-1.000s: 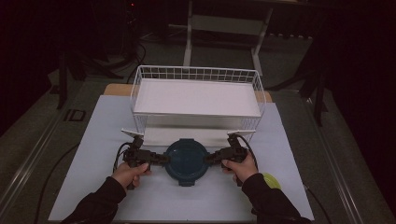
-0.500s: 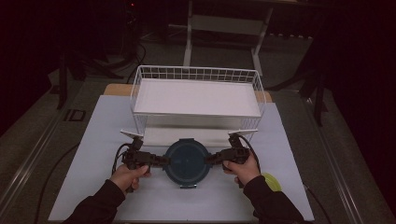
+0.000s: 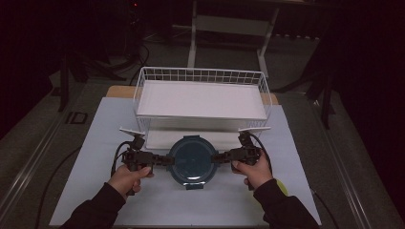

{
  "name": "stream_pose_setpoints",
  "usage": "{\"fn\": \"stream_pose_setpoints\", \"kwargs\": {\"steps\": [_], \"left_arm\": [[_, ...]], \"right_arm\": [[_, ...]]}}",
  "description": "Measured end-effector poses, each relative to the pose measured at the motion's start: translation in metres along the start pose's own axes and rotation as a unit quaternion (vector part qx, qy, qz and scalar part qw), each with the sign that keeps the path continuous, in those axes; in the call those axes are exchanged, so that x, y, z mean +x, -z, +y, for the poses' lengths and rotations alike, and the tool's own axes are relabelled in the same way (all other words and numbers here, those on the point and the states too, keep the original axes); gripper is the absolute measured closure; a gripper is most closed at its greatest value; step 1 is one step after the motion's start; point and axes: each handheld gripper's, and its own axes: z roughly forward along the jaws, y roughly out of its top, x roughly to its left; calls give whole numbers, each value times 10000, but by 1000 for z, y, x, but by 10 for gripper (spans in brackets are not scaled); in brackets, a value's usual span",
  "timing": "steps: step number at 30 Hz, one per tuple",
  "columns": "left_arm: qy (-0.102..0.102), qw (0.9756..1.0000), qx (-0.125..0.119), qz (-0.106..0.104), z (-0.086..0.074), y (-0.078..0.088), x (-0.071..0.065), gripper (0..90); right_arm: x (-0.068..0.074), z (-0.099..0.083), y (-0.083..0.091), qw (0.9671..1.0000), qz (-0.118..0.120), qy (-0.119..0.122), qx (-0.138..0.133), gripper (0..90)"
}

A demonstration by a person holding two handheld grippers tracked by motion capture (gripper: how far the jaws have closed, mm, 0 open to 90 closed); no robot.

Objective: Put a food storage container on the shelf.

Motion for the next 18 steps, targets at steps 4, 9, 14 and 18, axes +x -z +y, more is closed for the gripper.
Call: {"fn": "stream_pose_setpoints", "kwargs": {"steps": [4,9,14,18], "left_arm": [[-90,10000,-15,-14,2,6,-11,563],[-200,9997,-85,-125,7,14,-25,566],[-312,9993,-173,-134,14,21,-41,566],[-439,9986,-244,-140,22,28,-56,568]], "right_arm": [[7,0,7,10000,29,34,-23,549],[21,3,21,9998,20,166,-125,549],[34,8,34,9994,10,255,-238,549],[44,12,45,9987,38,363,-352,549]]}}
